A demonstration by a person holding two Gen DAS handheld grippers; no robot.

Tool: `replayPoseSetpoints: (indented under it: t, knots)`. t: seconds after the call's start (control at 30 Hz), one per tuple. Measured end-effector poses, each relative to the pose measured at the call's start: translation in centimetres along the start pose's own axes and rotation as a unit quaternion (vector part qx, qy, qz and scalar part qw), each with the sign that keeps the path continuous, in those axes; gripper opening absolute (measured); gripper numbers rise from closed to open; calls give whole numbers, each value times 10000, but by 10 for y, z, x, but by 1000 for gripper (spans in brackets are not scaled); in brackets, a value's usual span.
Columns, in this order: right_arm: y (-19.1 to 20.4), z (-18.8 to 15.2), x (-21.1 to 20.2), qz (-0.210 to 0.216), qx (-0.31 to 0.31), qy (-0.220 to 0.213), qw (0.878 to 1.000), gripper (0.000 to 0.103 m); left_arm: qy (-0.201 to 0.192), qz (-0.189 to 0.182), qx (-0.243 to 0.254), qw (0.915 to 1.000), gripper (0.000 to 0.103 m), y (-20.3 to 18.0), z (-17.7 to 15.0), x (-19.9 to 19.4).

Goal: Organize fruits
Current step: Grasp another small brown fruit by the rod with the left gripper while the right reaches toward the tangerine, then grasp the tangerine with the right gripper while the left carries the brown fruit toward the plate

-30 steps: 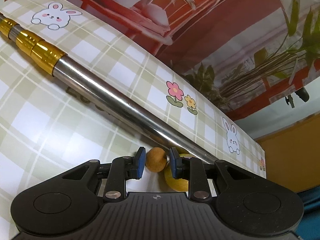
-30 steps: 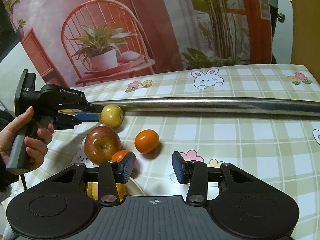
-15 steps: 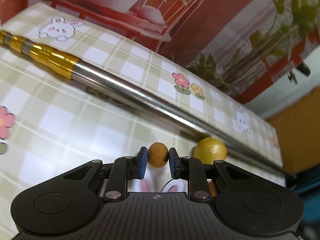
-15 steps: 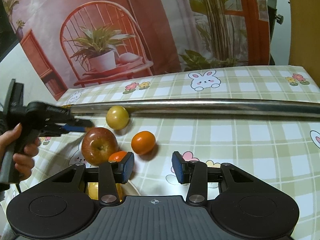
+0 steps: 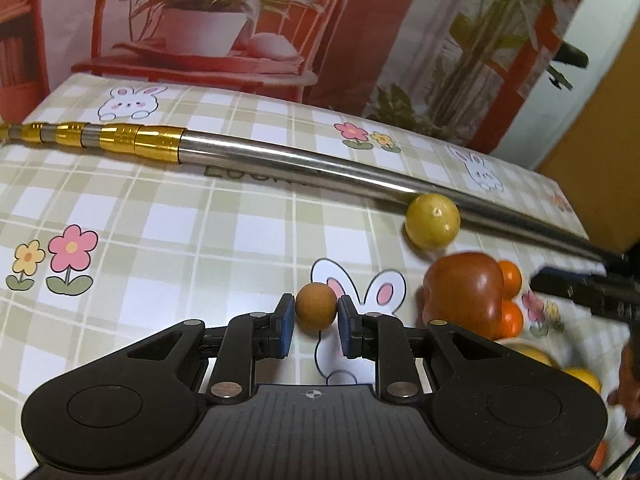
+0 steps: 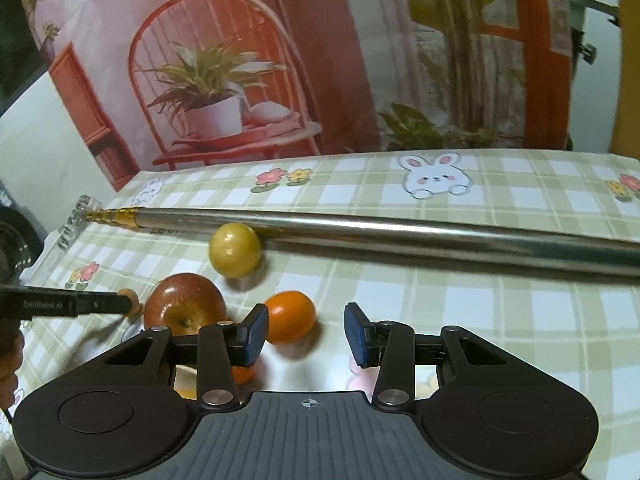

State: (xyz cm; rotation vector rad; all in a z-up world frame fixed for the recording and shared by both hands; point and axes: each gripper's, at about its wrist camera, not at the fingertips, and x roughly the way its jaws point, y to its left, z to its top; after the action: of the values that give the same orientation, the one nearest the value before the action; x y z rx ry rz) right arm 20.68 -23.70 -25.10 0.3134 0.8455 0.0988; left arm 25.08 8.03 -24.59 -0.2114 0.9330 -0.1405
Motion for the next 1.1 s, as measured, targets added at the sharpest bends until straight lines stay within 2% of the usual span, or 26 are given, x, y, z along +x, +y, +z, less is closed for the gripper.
replayPoseSetpoints:
  t: [0.1,0.27,0.43,0.73,0.9,1.07,1.1]
  knots:
    - [6,4,11,115,-159,94,9998,39,-38,80,257,9996,24,-5,-4,-2]
    - [11,8,25,48,-270,241,9993,39,-118,188,572,9981,24,-13,-10,-4]
    - [10,6,34,200,-134,348,9991,39,-160,214,677,9973,24,-15,-11,-5]
    - [8,2,34,189,-15,367,9991,35,-218,265,804,9962,24,-20,-16,-7]
    - [8,-3,23,22,65,225,9997,35,-235,195,720,9969,24,-20,-19,-11]
    - [11,-13,-5,41,146,-154,9998,35,-528,77,615,9967,23,-25,-23,-29]
    - [12,-15,-11,17,132,-217,9997,35,-575,38,645,9963,18,-28,-24,-32]
